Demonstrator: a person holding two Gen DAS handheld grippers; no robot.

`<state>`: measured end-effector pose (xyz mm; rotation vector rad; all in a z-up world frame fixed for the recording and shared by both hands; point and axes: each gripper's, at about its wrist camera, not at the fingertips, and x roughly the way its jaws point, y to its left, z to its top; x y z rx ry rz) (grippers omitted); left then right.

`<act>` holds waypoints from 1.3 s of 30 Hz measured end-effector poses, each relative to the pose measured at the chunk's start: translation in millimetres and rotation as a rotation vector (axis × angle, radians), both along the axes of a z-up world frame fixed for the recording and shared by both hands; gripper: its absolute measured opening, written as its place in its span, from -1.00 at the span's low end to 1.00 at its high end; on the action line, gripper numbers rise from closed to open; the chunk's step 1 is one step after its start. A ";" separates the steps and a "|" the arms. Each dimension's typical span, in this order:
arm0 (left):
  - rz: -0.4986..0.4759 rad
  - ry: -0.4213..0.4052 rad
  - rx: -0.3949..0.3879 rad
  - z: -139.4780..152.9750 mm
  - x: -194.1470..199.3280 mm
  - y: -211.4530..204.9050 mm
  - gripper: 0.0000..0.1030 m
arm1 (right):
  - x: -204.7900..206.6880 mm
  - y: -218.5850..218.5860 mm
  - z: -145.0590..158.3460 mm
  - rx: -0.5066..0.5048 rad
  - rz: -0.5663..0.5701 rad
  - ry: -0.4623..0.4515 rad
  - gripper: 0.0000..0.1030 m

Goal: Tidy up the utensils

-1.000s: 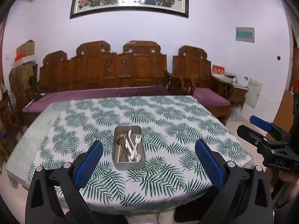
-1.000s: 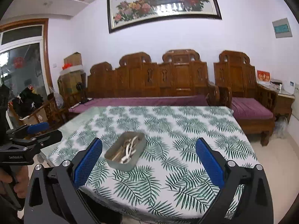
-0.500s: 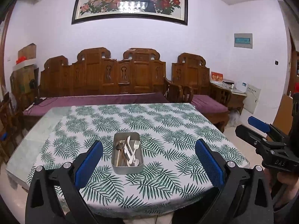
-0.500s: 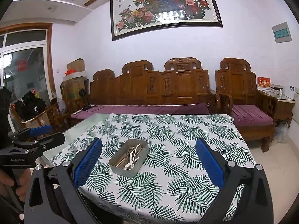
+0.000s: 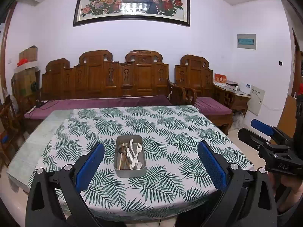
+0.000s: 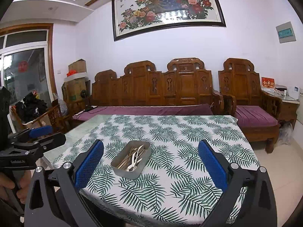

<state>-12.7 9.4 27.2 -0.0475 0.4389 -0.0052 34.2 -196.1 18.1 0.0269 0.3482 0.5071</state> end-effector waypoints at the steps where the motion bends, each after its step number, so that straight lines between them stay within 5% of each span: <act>1: 0.002 0.001 0.002 0.1 0.0 -0.2 0.84 | 0.9 0.3 0.2 0.000 0.000 0.001 0.95; 39: 0.004 0.000 0.007 -0.6 -0.4 -3.0 0.84 | 1.5 2.0 -1.9 -0.001 0.000 0.004 0.95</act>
